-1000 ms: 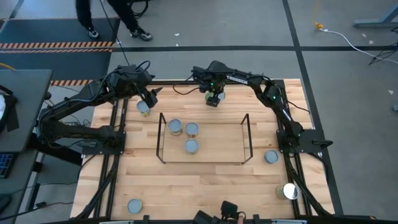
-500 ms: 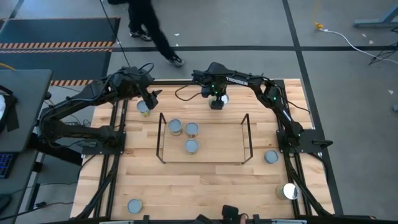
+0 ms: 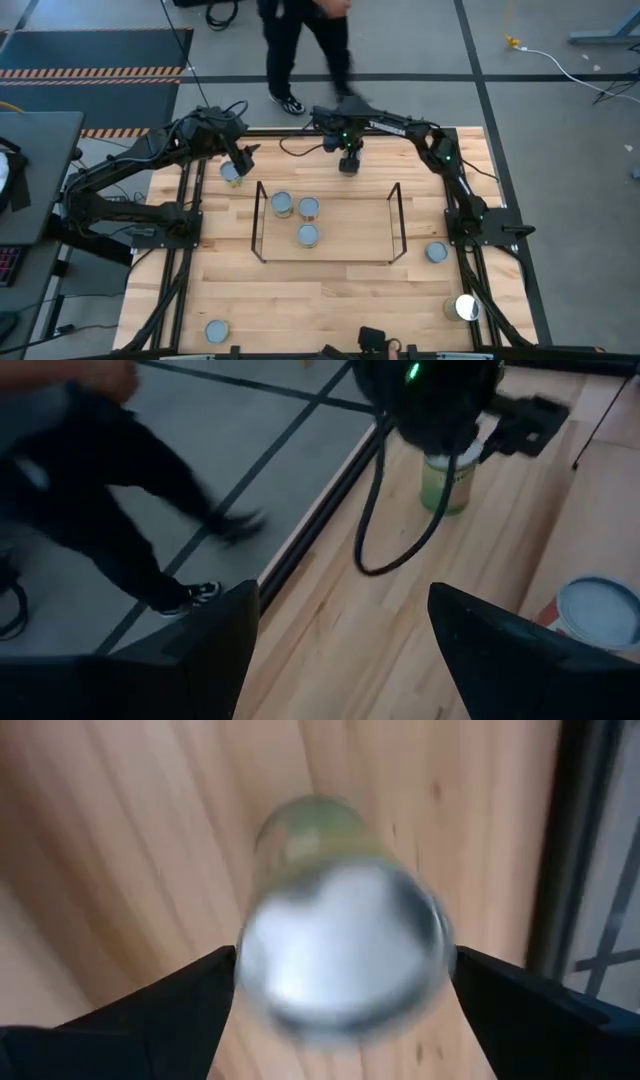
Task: Pick and place cans onto a shelf
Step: Put the green can on the shelf
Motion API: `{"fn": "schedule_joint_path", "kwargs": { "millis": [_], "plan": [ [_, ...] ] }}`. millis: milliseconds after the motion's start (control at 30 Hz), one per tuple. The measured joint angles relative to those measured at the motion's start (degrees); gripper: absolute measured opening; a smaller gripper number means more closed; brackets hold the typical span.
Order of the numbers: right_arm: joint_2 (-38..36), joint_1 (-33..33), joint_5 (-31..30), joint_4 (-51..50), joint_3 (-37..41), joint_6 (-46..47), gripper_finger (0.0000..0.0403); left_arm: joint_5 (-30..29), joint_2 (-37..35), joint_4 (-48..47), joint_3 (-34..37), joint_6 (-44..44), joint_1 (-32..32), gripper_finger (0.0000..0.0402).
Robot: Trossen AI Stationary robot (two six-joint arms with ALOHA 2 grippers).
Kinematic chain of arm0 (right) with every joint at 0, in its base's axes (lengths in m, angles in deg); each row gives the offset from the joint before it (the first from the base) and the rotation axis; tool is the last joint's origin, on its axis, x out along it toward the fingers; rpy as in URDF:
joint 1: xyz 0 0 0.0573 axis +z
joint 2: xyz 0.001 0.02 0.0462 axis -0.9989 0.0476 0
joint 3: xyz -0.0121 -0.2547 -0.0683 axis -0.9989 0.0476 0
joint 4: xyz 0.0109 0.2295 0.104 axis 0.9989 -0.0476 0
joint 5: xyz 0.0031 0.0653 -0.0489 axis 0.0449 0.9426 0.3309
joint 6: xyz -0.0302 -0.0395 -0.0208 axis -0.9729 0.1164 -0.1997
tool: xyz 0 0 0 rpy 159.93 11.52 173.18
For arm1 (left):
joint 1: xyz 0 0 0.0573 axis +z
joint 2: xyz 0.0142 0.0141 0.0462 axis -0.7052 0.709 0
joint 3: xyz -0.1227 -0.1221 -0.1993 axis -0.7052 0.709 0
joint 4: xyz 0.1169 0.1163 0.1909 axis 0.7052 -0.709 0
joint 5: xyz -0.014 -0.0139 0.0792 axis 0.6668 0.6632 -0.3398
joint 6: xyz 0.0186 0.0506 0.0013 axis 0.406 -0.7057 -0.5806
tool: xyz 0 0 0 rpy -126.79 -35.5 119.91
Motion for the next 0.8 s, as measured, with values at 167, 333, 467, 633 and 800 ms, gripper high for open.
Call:
{"fn": "schedule_joint_path", "kwargs": {
  "millis": [167, 333, 467, 633, 800],
  "plan": [
    [-6.7, -2.3, -0.3, 1.5, 0.0, 0.6, 0.0361, 0.1, 0.0, 2.7, 0.0, -2.6, -0.1, 0.0295],
    [-11.7, -7.3, -5.3, 9.8, 0.0, 4.3, 0.035, 1.4, 0.0, 5.1, 0.0, -3.1, -0.1, 0.0295],
    [-11.9, -12.0, -13.4, 10.2, 0.0, 6.2, 0.0348, 4.5, 0.0, 5.0, 0.0, -2.7, -0.1, 0.0295],
    [-9.5, -16.2, -13.9, 8.3, 2.4, 6.2, 0.0348, 5.6, 0.0, 3.9, 0.0, -2.5, -0.1, 0.0295],
    [-9.5, -17.1, -6.4, 10.8, 9.8, 6.0, 0.0348, 5.6, 0.0, 4.0, 0.0, -2.6, -0.1, 0.0295]
  ]
}}
